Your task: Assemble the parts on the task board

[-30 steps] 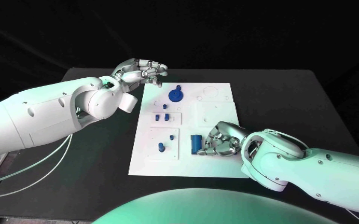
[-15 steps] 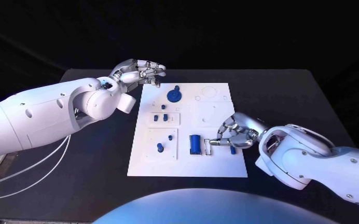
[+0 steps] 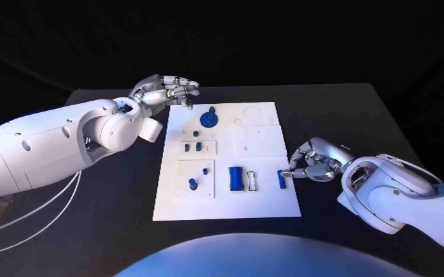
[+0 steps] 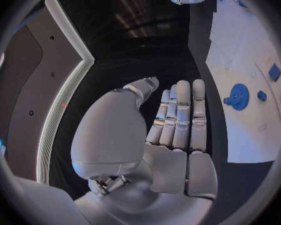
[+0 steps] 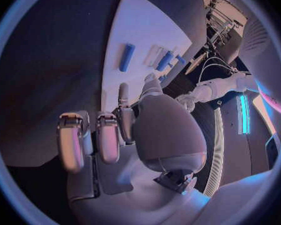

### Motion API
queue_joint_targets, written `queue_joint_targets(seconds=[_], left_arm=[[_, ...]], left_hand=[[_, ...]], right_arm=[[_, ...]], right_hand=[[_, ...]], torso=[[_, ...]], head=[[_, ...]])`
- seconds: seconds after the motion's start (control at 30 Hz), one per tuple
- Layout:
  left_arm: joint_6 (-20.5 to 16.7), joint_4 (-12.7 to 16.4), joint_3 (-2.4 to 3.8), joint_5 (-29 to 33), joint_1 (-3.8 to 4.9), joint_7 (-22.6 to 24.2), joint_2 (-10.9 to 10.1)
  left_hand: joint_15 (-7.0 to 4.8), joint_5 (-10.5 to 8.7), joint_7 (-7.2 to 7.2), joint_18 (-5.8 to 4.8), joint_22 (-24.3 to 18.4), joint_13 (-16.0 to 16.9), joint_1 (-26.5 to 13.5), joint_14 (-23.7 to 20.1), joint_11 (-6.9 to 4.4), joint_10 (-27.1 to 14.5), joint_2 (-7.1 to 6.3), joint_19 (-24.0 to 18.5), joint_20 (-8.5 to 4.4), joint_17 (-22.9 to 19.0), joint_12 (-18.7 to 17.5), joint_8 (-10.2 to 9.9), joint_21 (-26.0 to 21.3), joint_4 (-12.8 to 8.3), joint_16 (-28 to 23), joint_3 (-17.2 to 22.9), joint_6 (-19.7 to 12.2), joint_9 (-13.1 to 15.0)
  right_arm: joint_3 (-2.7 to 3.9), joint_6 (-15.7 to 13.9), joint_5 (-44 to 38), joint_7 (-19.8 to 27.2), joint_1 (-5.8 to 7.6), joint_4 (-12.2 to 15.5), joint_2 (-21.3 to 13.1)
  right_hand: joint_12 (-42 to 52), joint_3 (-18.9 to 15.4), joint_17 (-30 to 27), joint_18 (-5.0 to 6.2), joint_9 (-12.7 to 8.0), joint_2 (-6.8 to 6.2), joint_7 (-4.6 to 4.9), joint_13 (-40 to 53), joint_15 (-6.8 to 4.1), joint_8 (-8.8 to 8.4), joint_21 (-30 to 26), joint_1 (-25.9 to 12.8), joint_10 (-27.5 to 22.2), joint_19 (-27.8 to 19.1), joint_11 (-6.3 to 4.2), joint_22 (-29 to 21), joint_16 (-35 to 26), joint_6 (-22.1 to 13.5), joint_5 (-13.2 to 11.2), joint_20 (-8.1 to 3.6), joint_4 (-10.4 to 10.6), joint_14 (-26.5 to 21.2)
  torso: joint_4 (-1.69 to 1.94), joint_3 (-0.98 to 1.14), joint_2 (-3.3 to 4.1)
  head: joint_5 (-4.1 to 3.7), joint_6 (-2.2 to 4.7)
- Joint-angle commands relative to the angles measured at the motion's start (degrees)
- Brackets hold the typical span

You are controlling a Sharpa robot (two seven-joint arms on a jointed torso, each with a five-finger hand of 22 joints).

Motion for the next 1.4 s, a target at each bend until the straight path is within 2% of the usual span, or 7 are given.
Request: queue_joint_targets(seconds=[0.03,0.53,1.03,1.13,1.2,1.33,1.4], left_arm=[[0.9,0.1,0.02,0.0,-0.02,0.5,0.0],[1.1,0.1,0.02,0.0,-0.06,0.3,-0.1],[1.1,0.3,0.01,0.0,-0.06,0.3,-0.3],[1.1,0.3,0.01,0.0,-0.06,0.3,-0.4],[1.1,0.3,0.01,0.0,-0.06,0.3,-0.4],[1.1,0.3,0.01,0.0,-0.06,0.2,-0.4],[1.1,0.3,0.01,0.0,-0.06,0.2,-0.4]], left_hand=[[0.04,0.39,-0.14,0.61,0.0,-0.1,0.3,-0.3,0.07,-0.3,-0.06,0.1,-0.04,-0.1,0.3,0.4,-0.3,0.0,-0.3,0.2,-0.4,0.1],[0.06,0.42,-0.11,0.59,0.0,-0.1,0.3,-0.3,0.09,-0.3,-0.1,0.1,-0.04,-0.1,0.3,0.4,-0.3,0.0,-0.3,0.3,-0.5,0.1],[0.06,0.42,-0.11,0.59,0.0,-0.1,0.3,-0.3,0.09,-0.3,-0.1,0.1,-0.04,-0.1,0.3,0.4,-0.3,0.0,-0.3,0.3,-0.5,0.1],[0.06,0.42,-0.11,0.59,0.0,-0.1,0.3,-0.3,0.09,-0.3,-0.1,0.1,-0.04,-0.1,0.3,0.4,-0.3,0.0,-0.3,0.3,-0.5,0.1],[0.06,0.42,-0.11,0.59,0.0,-0.1,0.3,-0.3,0.09,-0.3,-0.1,0.1,-0.04,-0.1,0.3,0.4,-0.3,0.0,-0.3,0.3,-0.5,0.1],[0.08,0.43,-0.1,0.58,0.1,-0.1,0.1,-0.4,0.1,-0.3,-0.08,0.1,-0.04,-0.1,0.3,0.5,-0.2,-0.1,-0.3,0.4,-0.5,0.1],[0.08,0.44,-0.1,0.58,0.1,-0.1,0.1,-0.4,0.1,-0.4,-0.07,0.1,-0.04,-0.2,0.3,0.5,-0.2,-0.1,-0.3,0.4,-0.5,0.1]], right_arm=[[0.0,0.1,-6.3,-2.6,-0.9,-0.1,0.2],[-0.04,0.1,-9.6,-4.7,-3.11,-1.8,3.4],[-0.04,2.9,-12.6,-6.0,-4.71,-4.5,6.3],[-0.04,3.4,-13.3,-6.2,-4.94,-4.8,6.7],[-0.04,3.6,-13.5,-6.3,-5.0,-4.9,6.8],[-0.04,3.6,-13.7,-6.5,-5.08,-4.8,7.0],[-0.04,3.3,-13.6,-6.5,-5.09,-4.7,7.0]], right_hand=[[-1.6,-0.4,11.7,-0.39,0.0,0.0,-0.03,3.7,0.47,-0.29,-0.3,0.5,-0.5,5.1,-0.1,14.5,-0.3,-0.5,0.2,0.23,0.0,5.2],[-1.5,-0.4,11.7,-0.4,0.1,0.1,-0.02,3.8,0.54,-0.32,-0.2,0.9,-0.4,5.1,-0.06,14.5,-0.4,-0.5,0.5,0.31,-0.1,5.2],[-1.4,-0.9,11.8,-0.42,0.0,0.75,-0.04,3.8,0.56,-0.86,-0.1,5.1,-0.4,5.2,-0.08,14.5,-0.4,-0.5,1.2,0.45,-0.3,5.2],[-1.3,-0.8,11.9,-0.45,-0.4,1.48,-0.17,3.9,0.45,-1.37,0.0,8.5,-0.4,5.2,-0.2,14.6,-0.3,-0.3,2.9,0.36,-0.4,5.2],[-1.1,0.4,12.0,-0.45,-0.9,2.5,-0.27,4.0,0.32,-1.92,0.0,11.7,-0.4,5.2,-0.33,14.6,-0.3,0.0,-0.7,0.23,-0.3,5.3],[-0.9,2.3,12.3,-0.46,-1.6,2.82,-0.36,4.1,0.25,-2.58,0.0,14.3,-0.4,5.3,-0.43,14.6,-0.2,0.4,-1.4,0.14,-0.1,5.3],[-0.9,9.4,12.4,-0.5,-3.0,2.73,-0.4,4.2,0.09,-3.84,0.2,18.1,-0.5,5.3,-0.65,14.7,-0.1,1.3,-6.2,-0.17,0.4,5.3]], torso=[[0.05,0.03,0.04],[0.26,-0.01,0.09],[0.16,0.03,0.08],[0.13,0.04,0.05],[0.15,0.06,0.04],[0.15,-0.02,0.01],[0.14,-0.02,0.01]], head=[[-0.59,0.01],[-0.42,0.01],[-0.04,0.01],[0.07,0.01],[0.07,0.01],[0.05,0.01],[0.09,0.01]])
